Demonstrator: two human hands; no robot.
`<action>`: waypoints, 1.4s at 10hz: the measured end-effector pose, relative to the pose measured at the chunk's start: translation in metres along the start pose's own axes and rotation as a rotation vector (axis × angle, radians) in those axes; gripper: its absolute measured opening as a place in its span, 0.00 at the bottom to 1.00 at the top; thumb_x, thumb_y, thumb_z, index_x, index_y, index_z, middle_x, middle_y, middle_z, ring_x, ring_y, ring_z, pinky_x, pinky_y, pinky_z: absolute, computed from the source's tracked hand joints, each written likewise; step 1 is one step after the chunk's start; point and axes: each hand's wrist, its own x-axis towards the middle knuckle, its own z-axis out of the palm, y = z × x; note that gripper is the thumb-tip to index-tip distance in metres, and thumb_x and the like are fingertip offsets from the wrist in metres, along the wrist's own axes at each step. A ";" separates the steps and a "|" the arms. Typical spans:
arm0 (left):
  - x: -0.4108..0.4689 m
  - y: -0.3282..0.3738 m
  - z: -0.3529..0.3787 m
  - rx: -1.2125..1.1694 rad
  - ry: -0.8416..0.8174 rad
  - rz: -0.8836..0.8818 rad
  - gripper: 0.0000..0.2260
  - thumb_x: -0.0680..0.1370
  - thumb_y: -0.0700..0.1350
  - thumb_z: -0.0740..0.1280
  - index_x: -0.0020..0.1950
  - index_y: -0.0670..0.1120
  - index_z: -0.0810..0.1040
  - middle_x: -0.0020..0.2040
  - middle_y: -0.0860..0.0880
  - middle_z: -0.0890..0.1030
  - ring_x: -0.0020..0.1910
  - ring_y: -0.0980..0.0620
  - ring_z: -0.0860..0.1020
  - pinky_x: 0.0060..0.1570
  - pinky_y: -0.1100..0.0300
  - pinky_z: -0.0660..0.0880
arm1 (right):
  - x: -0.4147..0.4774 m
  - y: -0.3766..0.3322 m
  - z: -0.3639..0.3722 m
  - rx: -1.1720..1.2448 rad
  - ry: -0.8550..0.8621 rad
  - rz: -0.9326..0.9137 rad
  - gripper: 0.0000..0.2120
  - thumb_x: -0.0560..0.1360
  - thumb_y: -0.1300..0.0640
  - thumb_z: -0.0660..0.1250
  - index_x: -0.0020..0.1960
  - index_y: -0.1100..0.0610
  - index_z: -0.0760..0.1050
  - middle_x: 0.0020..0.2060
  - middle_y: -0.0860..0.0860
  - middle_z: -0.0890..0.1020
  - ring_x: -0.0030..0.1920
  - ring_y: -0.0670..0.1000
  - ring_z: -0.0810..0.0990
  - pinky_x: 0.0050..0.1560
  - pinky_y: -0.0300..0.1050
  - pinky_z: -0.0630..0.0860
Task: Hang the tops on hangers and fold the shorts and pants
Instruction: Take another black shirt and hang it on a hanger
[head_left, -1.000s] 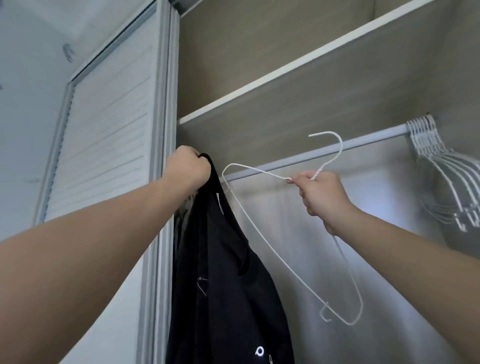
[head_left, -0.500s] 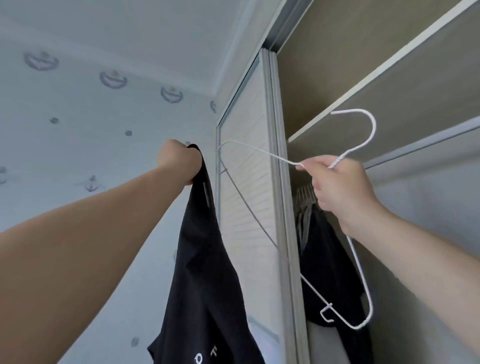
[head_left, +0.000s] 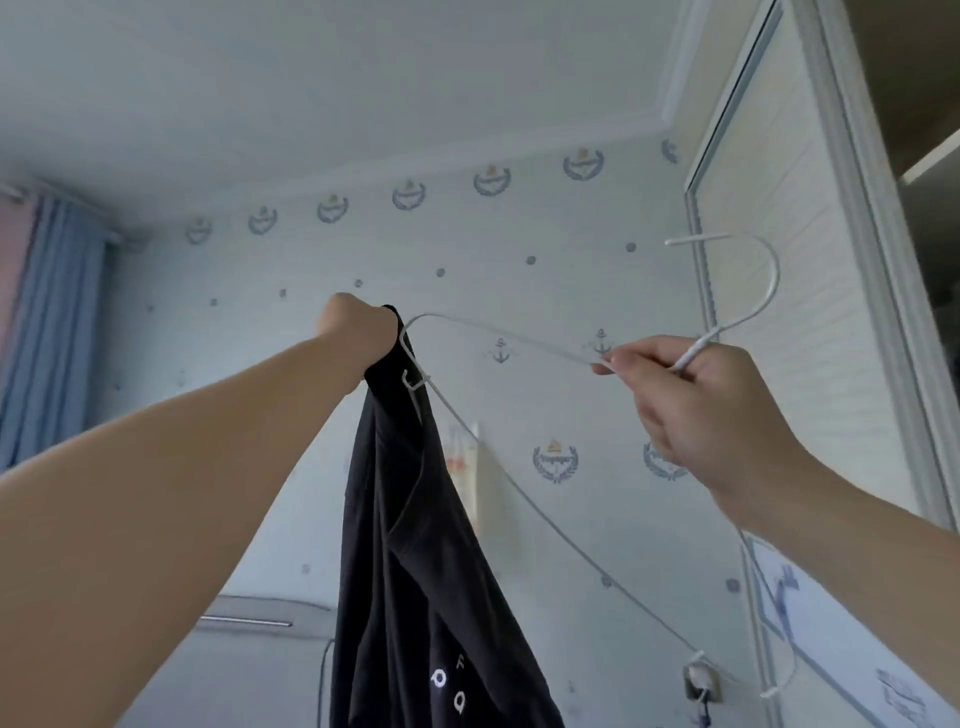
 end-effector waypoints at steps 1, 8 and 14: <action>-0.010 -0.018 -0.078 0.328 -0.046 0.046 0.10 0.77 0.39 0.62 0.38 0.45 0.65 0.33 0.50 0.67 0.32 0.47 0.70 0.17 0.63 0.63 | -0.017 -0.014 0.044 0.085 -0.062 0.014 0.10 0.81 0.55 0.66 0.44 0.50 0.85 0.23 0.47 0.63 0.23 0.47 0.59 0.23 0.35 0.57; -0.185 -0.154 -0.378 0.745 -0.503 0.022 0.10 0.76 0.41 0.64 0.42 0.51 0.84 0.39 0.41 0.85 0.30 0.41 0.79 0.28 0.55 0.80 | -0.251 -0.112 0.337 0.223 -0.492 0.144 0.11 0.80 0.55 0.67 0.40 0.48 0.83 0.23 0.50 0.73 0.24 0.45 0.69 0.26 0.32 0.63; -0.427 -0.286 -0.450 0.671 -0.544 -0.434 0.10 0.72 0.39 0.66 0.41 0.52 0.85 0.36 0.54 0.83 0.37 0.55 0.79 0.41 0.56 0.79 | -0.510 -0.129 0.379 0.566 -0.767 0.571 0.13 0.74 0.39 0.59 0.36 0.45 0.69 0.24 0.45 0.68 0.25 0.45 0.64 0.27 0.36 0.61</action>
